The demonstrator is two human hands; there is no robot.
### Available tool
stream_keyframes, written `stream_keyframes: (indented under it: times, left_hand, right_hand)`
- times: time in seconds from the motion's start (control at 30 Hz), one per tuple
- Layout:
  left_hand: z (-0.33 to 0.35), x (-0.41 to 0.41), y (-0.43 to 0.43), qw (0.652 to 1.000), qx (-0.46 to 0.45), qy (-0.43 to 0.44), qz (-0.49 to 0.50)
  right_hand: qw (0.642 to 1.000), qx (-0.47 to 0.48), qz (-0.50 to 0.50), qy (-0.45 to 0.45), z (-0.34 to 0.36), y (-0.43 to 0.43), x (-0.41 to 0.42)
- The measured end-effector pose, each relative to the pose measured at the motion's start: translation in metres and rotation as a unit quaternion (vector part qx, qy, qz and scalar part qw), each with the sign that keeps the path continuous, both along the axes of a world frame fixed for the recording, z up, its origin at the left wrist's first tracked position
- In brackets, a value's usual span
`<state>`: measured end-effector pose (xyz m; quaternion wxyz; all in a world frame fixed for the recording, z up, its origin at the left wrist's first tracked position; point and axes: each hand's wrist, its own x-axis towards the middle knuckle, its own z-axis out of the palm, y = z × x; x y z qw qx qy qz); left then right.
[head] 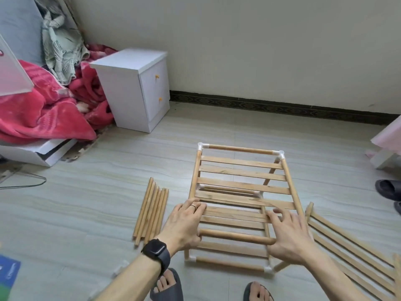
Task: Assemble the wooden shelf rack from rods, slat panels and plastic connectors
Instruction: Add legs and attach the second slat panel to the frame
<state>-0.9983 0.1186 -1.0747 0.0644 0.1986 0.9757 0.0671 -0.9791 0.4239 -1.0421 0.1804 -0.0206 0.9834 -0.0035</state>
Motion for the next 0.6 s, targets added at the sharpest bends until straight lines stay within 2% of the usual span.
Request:
stream_keyframes:
  times: [0.13,0.2,0.27,0.37,0.47,0.6]
  left_hand:
    - [0.021,0.008,-0.012,0.996,0.045,-0.067,-0.029]
    - [0.034,0.005,-0.019,0.988,0.134,-0.082,0.000]
    - [0.041,-0.003,-0.027,0.967,0.241,-0.056,0.059]
    - [0.031,-0.024,-0.047,0.929,0.312,-0.006,0.198]
    - [-0.007,-0.036,-0.081,0.908,0.265,-0.087,0.314]
    - [-0.076,-0.037,-0.111,0.914,0.111,-0.166,0.352]
  right_hand:
    - [0.992,-0.104,0.064,0.030,0.019,-0.040,0.004]
    - [0.983,-0.141,0.082,0.082,0.024,-0.068,-0.008]
    - [0.976,-0.155,0.099,0.116,0.024,-0.098,-0.028]
    - [0.972,-0.148,0.137,0.116,0.019,-0.136,-0.067]
    - [0.971,-0.109,0.184,0.106,0.005,-0.160,-0.097]
    - [0.975,-0.083,0.170,0.116,-0.034,-0.170,-0.097]
